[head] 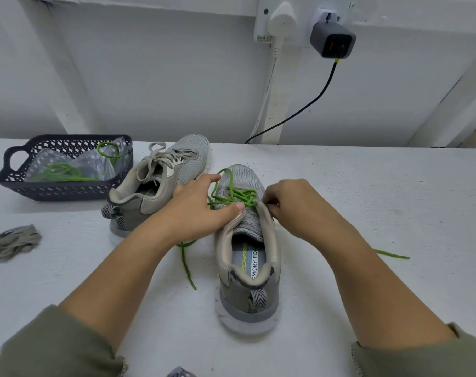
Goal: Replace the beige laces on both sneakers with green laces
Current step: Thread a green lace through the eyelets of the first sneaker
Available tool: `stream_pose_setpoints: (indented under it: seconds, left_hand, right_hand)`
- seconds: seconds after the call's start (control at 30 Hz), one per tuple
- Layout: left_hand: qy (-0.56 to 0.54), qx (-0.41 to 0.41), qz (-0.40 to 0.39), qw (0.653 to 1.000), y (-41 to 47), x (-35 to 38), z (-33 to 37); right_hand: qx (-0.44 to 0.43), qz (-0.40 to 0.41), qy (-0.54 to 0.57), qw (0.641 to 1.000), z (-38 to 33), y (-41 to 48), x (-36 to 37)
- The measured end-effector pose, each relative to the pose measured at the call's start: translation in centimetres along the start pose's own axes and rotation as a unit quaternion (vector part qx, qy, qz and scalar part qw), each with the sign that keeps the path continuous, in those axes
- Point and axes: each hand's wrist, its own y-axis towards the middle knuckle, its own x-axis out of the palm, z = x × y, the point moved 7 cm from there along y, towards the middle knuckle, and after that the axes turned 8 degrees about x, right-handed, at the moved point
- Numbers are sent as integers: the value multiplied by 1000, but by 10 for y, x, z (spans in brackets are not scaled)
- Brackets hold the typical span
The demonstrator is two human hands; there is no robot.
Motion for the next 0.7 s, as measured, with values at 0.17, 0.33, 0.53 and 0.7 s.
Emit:
stream_pose_setpoints:
  seconds: [0.17, 0.33, 0.53, 0.7]
  left_hand:
    - [-18, 0, 2, 1000, 1, 1, -4]
    - [-33, 2, 9, 999, 2, 2, -6]
    - [-40, -3, 5, 999, 2, 4, -10]
    - [-49, -4, -2, 999, 0, 7, -8]
  right_hand:
    - [107, -37, -49, 992, 21, 2, 8]
    - [98, -44, -46, 993, 12, 1, 7]
    - [15, 5, 5, 1000, -4, 1, -8]
    - [125, -15, -71, 989, 23, 8, 2]
